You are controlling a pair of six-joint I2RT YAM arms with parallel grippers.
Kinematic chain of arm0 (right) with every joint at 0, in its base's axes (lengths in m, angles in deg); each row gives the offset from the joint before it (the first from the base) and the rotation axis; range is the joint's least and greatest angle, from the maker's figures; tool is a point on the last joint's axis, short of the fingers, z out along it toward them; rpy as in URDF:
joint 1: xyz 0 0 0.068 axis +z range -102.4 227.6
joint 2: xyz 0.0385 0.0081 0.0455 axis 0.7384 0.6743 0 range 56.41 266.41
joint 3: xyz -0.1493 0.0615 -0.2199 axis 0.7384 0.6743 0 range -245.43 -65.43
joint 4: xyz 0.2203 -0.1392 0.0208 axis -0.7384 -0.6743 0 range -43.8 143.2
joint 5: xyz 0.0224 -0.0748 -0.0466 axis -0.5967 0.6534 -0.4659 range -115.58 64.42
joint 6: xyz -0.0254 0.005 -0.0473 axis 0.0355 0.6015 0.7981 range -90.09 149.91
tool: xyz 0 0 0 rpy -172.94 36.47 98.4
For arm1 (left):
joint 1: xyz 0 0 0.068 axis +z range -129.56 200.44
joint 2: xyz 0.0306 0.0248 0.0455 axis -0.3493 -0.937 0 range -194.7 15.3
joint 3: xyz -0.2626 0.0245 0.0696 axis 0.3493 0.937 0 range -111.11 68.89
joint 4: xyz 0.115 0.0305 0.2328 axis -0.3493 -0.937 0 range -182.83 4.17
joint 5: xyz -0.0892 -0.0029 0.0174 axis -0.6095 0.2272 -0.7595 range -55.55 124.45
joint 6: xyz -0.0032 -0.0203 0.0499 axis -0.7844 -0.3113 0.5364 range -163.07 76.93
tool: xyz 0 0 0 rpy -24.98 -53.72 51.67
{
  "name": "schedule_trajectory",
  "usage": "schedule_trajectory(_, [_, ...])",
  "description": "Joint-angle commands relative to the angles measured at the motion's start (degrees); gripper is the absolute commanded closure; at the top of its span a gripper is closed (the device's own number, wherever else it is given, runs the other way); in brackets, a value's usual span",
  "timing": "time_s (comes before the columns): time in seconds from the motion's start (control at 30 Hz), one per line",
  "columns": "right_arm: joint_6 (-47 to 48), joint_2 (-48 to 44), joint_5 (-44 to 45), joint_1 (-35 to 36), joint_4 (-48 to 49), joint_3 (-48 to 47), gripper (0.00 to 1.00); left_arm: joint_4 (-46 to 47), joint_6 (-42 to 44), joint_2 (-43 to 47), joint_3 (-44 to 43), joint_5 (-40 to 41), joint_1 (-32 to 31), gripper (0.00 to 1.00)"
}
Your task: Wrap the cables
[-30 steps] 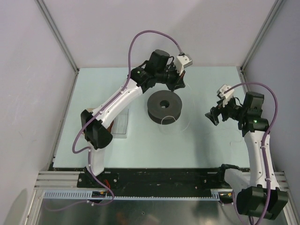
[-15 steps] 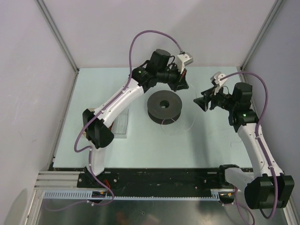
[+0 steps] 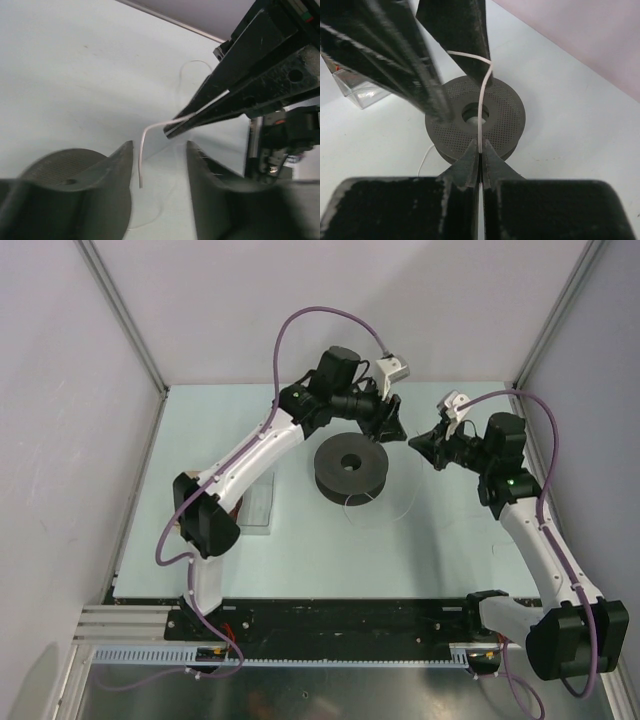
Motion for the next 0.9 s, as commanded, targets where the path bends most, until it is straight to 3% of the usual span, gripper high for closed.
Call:
schedule_trajectory(0.0, [3.9, -2.5, -1.6, -1.1, -2.0, -2.3, 1.00, 0.9, 3.0, 6.9, 4.9, -9.2, 4.7, 0.38])
schedule_trajectory(0.1, [8.0, -3.3, -4.0, -1.6, -7.7, -2.6, 1.00, 0.8, 9.9, 11.1, 8.1, -17.3, 9.6, 0.24])
schedule_trajectory(0.23, [11.1, -3.8, -6.5, -1.0, -13.5, -2.9, 1.00, 0.9, 22.7, 16.4, 12.5, -22.9, 12.7, 0.21])
schedule_trajectory(0.33, [12.9, -3.5, -7.1, 0.2, -16.4, -3.3, 1.00, 0.9, 32.6, 20.1, 17.3, -22.8, 11.6, 0.27])
schedule_trajectory(0.43, [14.7, -2.6, -7.1, 2.1, -19.2, -4.4, 1.00, 0.9, 36.8, 21.2, 19.4, -20.3, 9.2, 0.35])
schedule_trajectory(0.67, [18.9, -1.6, -5.3, 6.4, -23.2, -6.8, 1.00, 0.6, 37.2, 20.2, 21.3, -20.1, 5.7, 0.55])
schedule_trajectory(0.87, [23.5, -1.1, -2.6, 10.6, -26.7, -8.5, 1.00, 0.4, 36.7, 19.9, 23.9, -19.9, 3.3, 0.64])
